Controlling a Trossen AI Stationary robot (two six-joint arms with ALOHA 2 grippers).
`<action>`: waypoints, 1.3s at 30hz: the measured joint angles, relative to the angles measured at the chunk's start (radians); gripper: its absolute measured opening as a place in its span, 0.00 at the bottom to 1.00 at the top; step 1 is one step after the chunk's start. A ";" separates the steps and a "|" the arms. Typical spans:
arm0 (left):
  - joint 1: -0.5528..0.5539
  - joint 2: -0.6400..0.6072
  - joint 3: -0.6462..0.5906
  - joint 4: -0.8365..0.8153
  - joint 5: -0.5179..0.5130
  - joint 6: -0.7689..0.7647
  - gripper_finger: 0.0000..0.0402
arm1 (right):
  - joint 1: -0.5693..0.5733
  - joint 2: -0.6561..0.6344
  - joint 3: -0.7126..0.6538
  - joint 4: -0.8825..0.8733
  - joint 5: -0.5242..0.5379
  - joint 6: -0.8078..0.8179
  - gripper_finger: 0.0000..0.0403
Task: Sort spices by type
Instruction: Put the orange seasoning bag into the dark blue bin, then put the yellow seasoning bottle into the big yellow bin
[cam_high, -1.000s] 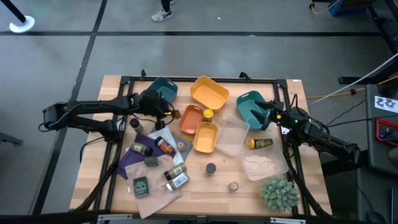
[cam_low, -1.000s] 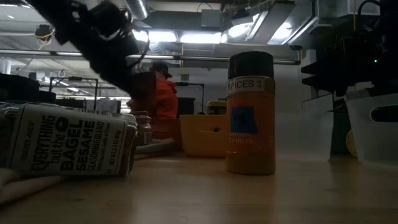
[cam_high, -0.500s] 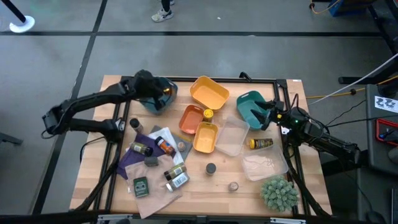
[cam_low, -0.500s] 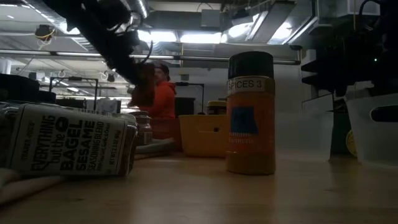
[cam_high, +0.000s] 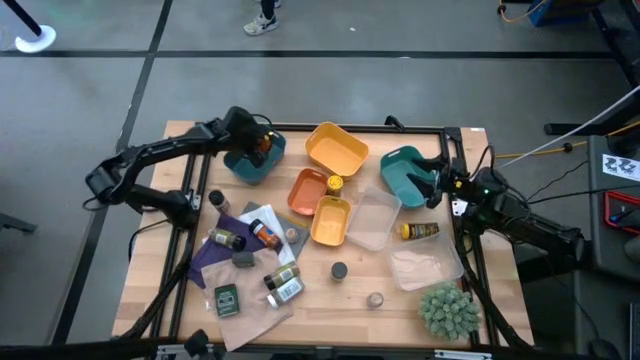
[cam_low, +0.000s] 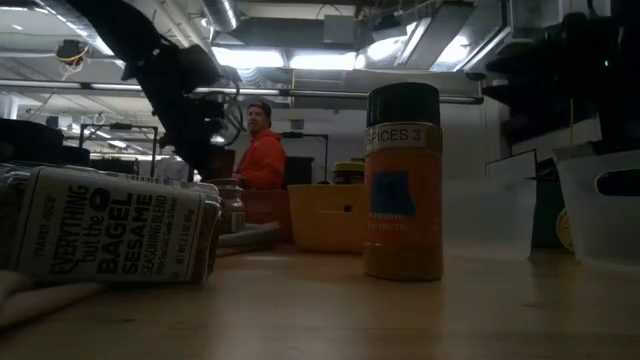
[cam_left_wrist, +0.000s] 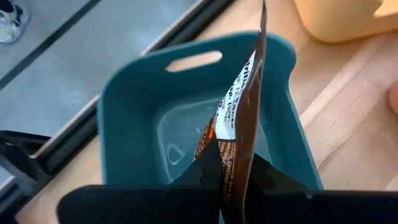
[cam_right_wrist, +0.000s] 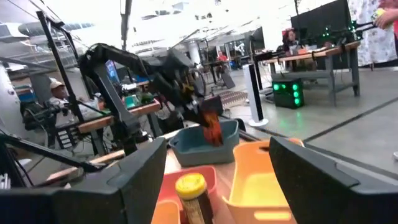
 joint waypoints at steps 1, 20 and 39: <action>0.000 0.013 0.000 0.004 0.000 0.003 0.04 | 0.000 0.027 0.014 0.004 -0.004 -0.001 0.71; -0.002 -0.053 0.073 0.020 0.004 -0.033 0.46 | 0.000 0.824 0.435 -0.003 -0.193 -0.188 0.71; -0.037 -0.236 0.079 -0.153 0.034 -0.059 0.46 | 0.183 1.331 0.724 -0.024 -0.107 -0.529 0.71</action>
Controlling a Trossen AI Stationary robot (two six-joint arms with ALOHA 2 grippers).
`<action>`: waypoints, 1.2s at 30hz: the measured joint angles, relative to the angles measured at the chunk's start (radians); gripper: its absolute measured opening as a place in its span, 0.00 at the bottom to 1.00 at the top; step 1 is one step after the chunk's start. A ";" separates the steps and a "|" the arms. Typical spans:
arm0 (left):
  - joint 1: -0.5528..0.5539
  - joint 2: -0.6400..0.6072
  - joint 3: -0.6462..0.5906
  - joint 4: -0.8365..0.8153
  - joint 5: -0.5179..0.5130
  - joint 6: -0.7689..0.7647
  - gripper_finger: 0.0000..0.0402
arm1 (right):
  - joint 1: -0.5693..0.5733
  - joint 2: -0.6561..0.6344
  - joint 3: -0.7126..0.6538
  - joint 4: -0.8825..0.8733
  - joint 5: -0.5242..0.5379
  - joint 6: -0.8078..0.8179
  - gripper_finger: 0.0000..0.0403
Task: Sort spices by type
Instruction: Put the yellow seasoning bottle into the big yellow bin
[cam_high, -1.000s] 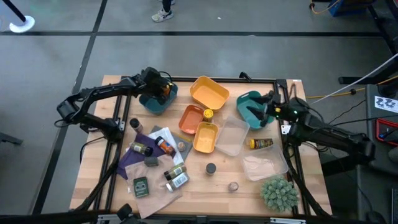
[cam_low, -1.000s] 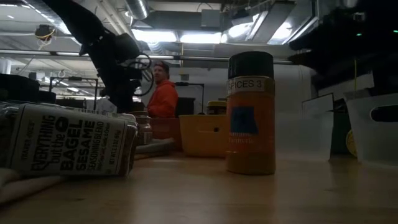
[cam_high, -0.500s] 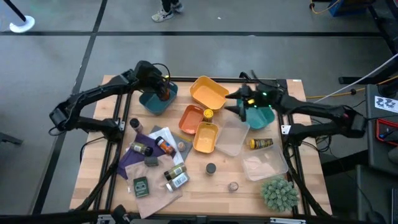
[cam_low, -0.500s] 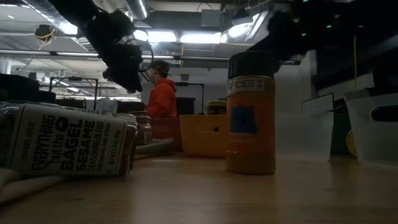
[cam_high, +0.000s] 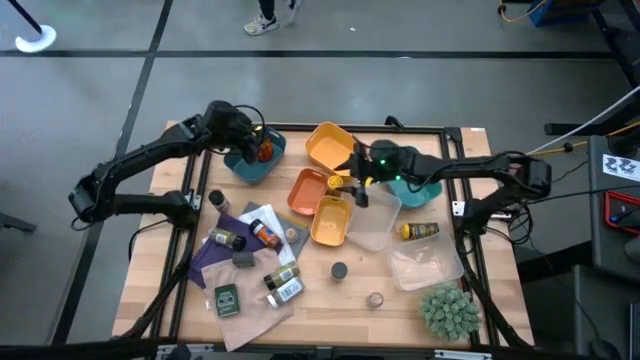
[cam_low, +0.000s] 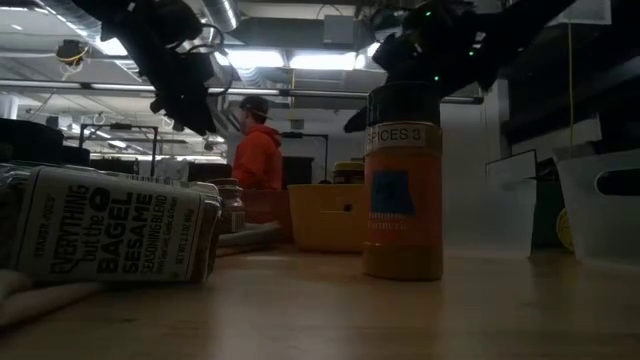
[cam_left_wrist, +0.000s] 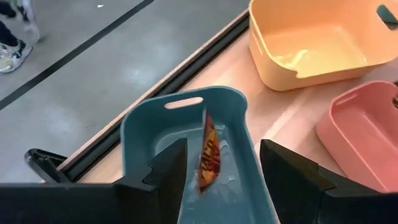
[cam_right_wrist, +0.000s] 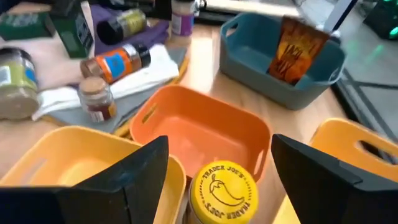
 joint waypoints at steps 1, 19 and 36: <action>-0.008 0.000 0.000 0.001 0.000 0.000 0.46 | 0.000 0.013 0.006 -0.006 0.002 0.000 0.71; -0.108 -0.001 0.000 0.004 0.000 -0.007 0.46 | -0.001 0.075 0.031 -0.075 0.106 0.004 0.71; -0.124 0.000 0.000 0.005 0.000 -0.008 0.46 | -0.001 0.146 0.031 -0.077 0.095 0.015 0.71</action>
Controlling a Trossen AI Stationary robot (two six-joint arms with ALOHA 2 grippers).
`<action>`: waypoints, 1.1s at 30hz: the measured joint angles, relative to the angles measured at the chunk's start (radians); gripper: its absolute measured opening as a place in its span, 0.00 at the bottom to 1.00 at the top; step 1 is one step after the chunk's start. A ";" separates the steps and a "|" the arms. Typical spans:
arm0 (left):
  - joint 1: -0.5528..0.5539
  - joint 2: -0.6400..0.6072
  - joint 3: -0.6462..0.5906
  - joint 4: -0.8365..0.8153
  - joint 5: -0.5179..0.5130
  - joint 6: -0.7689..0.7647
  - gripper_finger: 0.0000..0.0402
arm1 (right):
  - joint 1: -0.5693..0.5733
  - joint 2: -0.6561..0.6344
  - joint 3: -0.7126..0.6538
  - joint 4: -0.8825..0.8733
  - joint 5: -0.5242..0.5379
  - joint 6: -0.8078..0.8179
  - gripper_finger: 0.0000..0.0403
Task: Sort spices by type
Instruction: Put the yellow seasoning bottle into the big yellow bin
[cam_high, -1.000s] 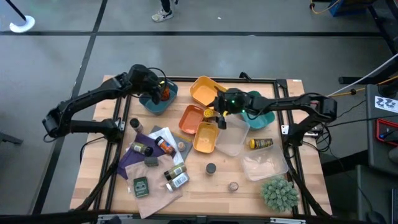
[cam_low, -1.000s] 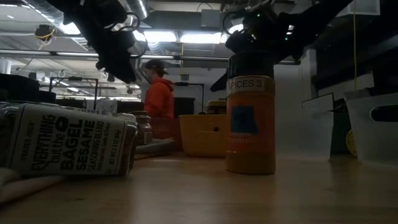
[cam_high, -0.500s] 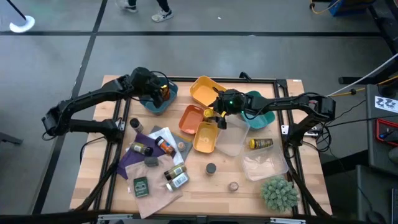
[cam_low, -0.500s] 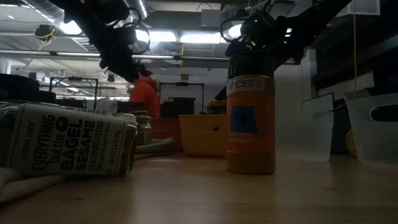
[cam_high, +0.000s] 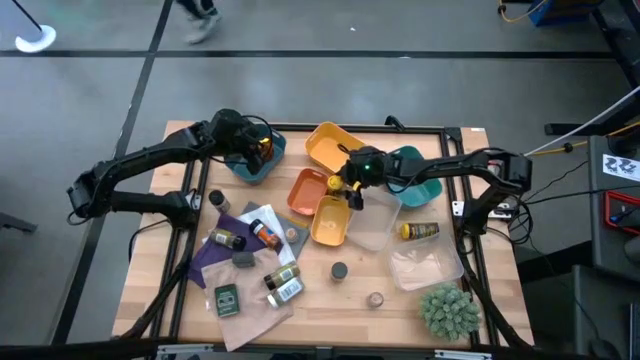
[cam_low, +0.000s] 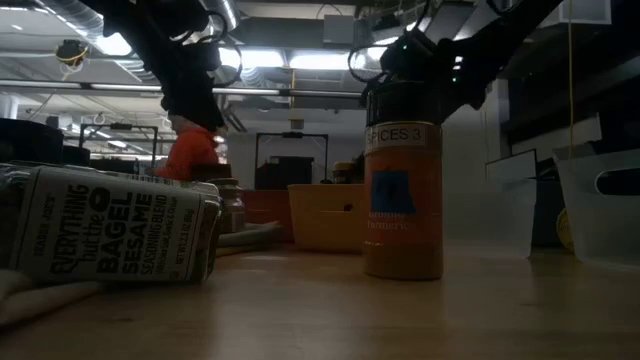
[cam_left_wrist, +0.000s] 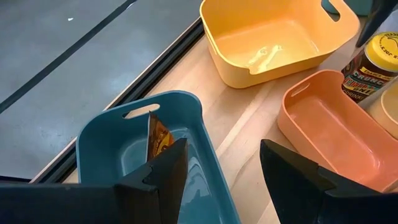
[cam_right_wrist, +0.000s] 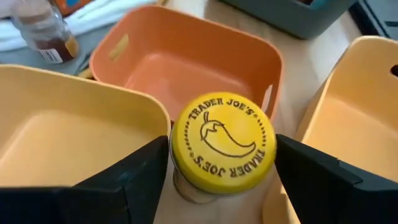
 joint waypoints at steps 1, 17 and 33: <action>0.000 0.000 0.000 0.000 0.000 0.000 0.46 | 0.000 0.010 0.000 0.001 0.000 0.000 0.71; 0.000 0.000 0.000 0.000 0.000 0.000 0.46 | 0.000 0.059 -0.001 0.072 -0.027 0.000 0.53; 0.000 0.000 0.000 0.000 0.000 0.000 0.46 | -0.005 -0.174 -0.002 0.075 -0.018 -0.002 0.54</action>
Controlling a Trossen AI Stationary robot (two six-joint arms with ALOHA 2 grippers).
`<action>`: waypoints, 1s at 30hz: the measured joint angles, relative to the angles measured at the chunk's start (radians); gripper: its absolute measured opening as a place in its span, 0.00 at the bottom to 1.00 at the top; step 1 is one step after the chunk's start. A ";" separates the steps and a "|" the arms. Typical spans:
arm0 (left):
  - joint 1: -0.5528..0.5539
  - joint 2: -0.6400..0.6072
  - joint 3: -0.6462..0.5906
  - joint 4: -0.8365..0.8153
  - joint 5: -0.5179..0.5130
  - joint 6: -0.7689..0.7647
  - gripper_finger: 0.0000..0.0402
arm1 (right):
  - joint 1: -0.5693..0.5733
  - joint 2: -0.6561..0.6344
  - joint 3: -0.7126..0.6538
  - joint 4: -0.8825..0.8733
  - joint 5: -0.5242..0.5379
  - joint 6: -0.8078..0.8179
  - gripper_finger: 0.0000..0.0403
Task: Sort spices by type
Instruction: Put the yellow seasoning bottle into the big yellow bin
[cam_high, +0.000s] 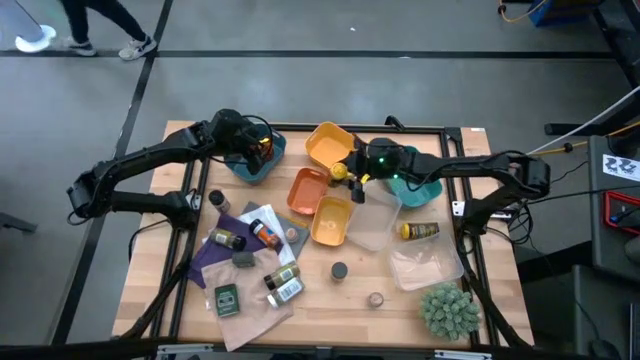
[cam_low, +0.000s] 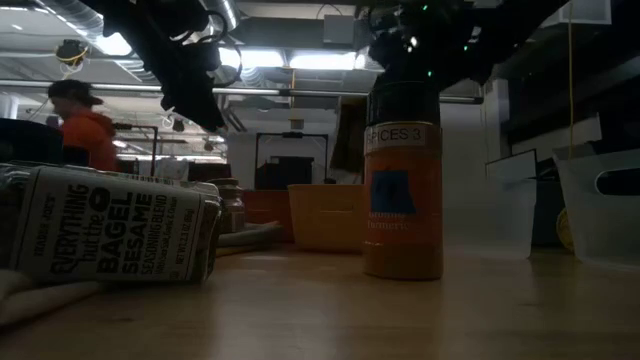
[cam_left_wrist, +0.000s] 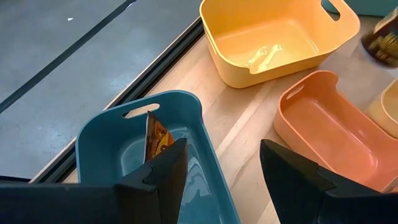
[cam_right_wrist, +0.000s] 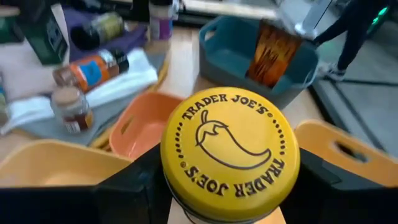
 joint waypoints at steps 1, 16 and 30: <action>0.000 0.000 0.000 0.000 0.000 0.000 0.46 | -0.006 -0.012 0.000 0.002 0.001 -0.003 0.54; 0.000 0.000 0.000 0.004 0.000 -0.026 0.46 | -0.229 0.069 0.001 0.028 0.005 0.012 0.55; -0.010 0.000 0.000 0.004 0.000 -0.025 0.46 | -0.277 0.182 0.001 0.023 0.000 0.020 0.58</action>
